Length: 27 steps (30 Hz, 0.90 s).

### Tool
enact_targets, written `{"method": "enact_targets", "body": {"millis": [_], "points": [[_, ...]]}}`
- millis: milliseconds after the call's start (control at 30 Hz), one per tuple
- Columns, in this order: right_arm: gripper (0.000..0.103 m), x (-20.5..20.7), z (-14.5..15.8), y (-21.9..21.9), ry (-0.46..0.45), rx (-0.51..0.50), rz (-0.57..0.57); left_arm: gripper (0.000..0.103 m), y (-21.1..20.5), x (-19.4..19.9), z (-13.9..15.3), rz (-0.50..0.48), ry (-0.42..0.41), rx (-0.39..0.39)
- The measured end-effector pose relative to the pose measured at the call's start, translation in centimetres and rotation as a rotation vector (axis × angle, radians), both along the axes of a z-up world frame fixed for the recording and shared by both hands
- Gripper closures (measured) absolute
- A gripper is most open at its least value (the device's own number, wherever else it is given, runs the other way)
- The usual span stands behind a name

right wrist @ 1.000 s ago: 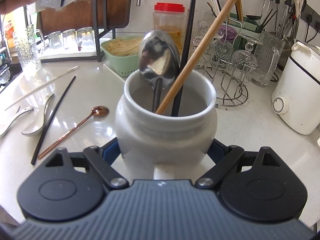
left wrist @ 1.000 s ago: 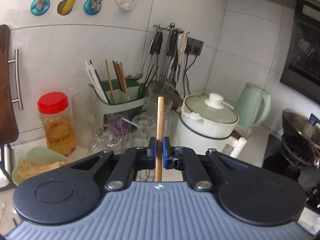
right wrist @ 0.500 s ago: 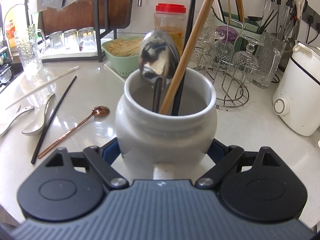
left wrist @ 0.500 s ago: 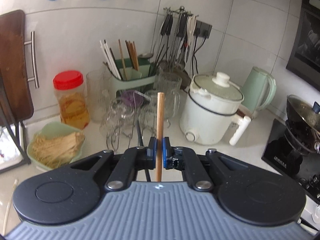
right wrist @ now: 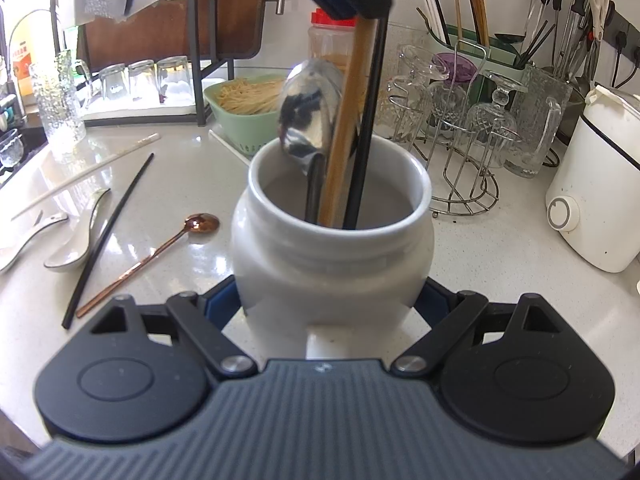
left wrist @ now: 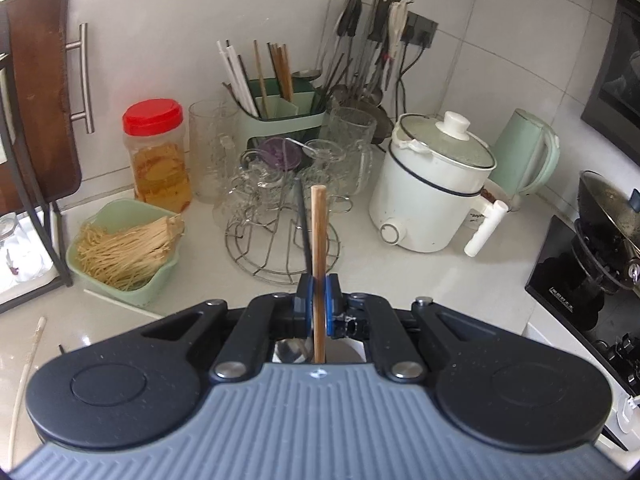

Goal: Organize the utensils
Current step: 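Lower the wooden chopstick into the mug and open the left tool, then move the left tool to the white ceramic spoon and close on its handle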

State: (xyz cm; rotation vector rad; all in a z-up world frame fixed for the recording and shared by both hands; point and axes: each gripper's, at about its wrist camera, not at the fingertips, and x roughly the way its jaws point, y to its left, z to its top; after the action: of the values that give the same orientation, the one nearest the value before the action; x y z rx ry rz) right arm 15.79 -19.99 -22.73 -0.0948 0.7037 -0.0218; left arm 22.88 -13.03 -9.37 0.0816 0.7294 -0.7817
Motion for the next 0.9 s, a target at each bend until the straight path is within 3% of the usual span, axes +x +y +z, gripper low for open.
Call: {"method": "enact_targets", "body": {"millis": [133,300,667,900], "points": [[0.011,0.0,0.0,0.0,0.001,0.001,-0.001,0.095,0.5,0.4,0.5,0.024,0.031,-0.013],[0.011,0.0,0.0,0.0,0.0,0.001,-0.005,0.071,1.5,-0.1,1.3,0.041,0.018,0.007],[0.011,0.1,0.1,0.2,0.007,-0.001,-0.015,0.07,7.0,-1.5,1.8,0.144,0.066,0.032],[0.011,0.1,0.1,0.2,0.0,0.0,-0.02,0.07,10.2,-2.5,-0.4,0.202,0.091,0.098]]}}
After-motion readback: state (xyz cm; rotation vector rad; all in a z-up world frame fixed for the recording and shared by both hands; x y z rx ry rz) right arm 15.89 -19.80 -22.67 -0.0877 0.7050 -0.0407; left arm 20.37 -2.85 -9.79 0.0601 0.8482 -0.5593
